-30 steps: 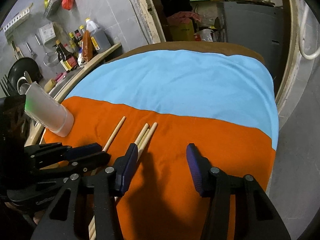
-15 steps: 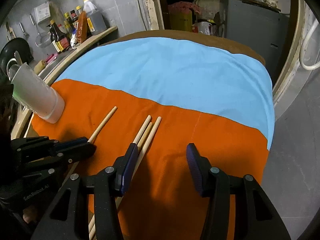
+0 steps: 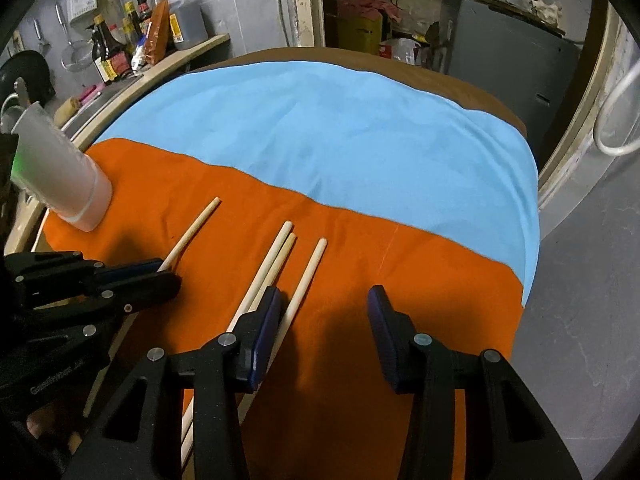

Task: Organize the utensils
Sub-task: 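Grasp one chopstick with the left tool while the right tool grasps another, then lift both chopsticks up and hold them above the white caddy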

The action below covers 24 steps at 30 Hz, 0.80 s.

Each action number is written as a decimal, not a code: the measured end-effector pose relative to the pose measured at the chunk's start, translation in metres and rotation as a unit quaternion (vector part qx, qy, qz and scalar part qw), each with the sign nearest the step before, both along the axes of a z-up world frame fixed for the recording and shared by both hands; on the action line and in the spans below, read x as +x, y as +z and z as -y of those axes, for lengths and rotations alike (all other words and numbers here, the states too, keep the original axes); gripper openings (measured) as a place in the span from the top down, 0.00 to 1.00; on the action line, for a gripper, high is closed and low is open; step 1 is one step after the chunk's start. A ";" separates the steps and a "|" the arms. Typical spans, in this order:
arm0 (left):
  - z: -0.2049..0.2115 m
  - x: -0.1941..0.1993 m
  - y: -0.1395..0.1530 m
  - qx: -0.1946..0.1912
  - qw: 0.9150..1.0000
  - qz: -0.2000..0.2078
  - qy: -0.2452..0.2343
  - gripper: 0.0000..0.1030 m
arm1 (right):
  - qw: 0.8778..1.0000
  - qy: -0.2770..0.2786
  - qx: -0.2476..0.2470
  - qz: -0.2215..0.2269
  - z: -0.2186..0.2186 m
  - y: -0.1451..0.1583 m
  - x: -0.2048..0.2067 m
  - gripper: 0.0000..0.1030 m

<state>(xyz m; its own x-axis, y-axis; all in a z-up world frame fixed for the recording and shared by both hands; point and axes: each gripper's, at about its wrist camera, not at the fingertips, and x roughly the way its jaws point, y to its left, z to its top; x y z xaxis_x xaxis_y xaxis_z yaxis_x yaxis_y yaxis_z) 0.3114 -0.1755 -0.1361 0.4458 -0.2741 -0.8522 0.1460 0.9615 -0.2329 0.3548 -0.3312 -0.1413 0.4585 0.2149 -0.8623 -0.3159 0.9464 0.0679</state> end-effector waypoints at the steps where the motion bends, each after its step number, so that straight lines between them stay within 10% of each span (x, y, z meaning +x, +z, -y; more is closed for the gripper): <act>1: 0.000 0.003 0.000 0.000 1.000 -0.006 -0.003 0.91 | 1.000 -0.005 -0.003 -0.002 0.000 0.001 0.001 0.72; 4: 0.002 0.012 0.001 0.003 1.000 -0.021 -0.011 0.91 | 1.000 -0.014 0.013 -0.016 0.005 0.004 0.000 0.88; 17: 0.001 0.016 0.006 0.003 0.999 -0.037 -0.003 0.95 | 0.996 -0.058 0.030 -0.067 0.003 -0.005 0.003 0.94; 24: -0.017 -0.025 0.034 -0.063 0.997 0.053 0.013 0.95 | 0.981 -0.105 0.161 -0.008 0.026 0.014 -0.031 0.96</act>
